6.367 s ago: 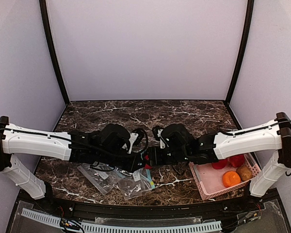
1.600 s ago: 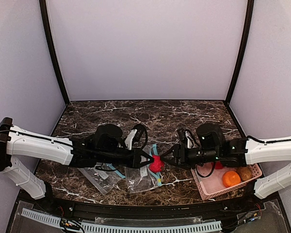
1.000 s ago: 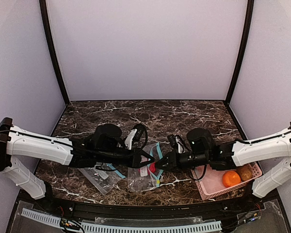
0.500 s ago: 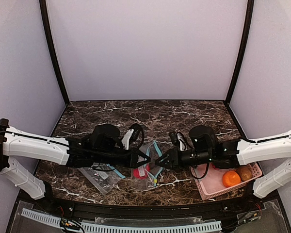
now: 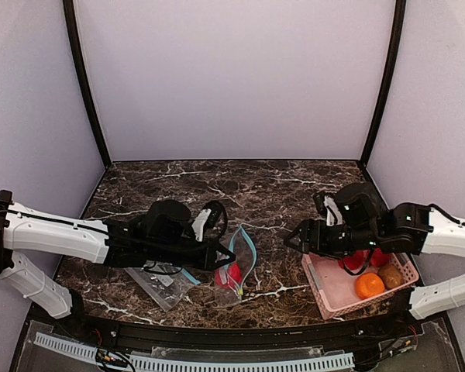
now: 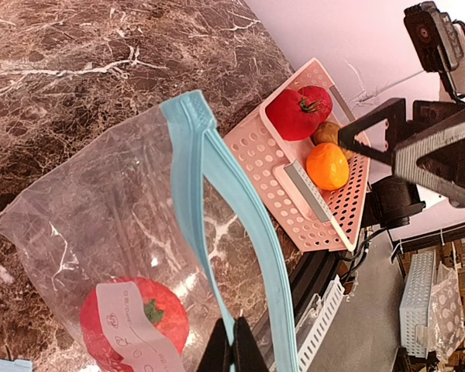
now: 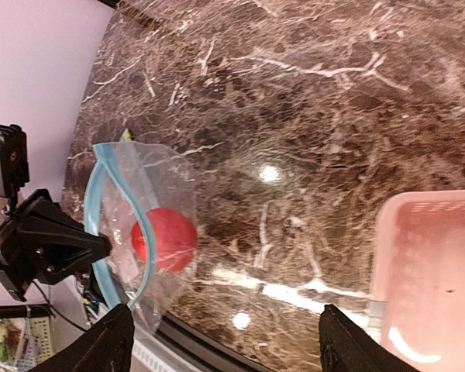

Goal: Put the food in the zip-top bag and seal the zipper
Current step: Adjust the fake fruit in the zipper food storage bag, then pick up the fake vegetable from the bin.

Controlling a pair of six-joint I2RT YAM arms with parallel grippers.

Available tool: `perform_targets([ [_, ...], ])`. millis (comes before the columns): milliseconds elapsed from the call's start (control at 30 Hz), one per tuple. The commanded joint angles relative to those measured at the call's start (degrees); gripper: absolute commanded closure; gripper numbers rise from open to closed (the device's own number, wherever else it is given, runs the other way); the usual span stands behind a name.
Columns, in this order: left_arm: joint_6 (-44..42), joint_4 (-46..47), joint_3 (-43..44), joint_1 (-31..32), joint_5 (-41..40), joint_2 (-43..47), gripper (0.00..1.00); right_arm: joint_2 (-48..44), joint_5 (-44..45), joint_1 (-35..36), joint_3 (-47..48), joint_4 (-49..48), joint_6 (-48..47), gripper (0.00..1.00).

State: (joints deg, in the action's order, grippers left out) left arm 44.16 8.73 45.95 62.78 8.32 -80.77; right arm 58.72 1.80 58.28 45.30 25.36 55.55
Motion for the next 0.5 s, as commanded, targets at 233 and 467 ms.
perform_targets([
  [233, -2.07, -1.1, -2.6, -0.77, 1.88, 2.58, 0.99, -4.01, 9.32, -12.84, -0.22, 24.86, -2.55, 0.06],
  [467, -2.15, -1.6, -2.69, -1.23, 1.99, 3.21, 0.99, -1.5, 10.41, -18.67, -0.87, 25.11, -6.24, 0.01],
])
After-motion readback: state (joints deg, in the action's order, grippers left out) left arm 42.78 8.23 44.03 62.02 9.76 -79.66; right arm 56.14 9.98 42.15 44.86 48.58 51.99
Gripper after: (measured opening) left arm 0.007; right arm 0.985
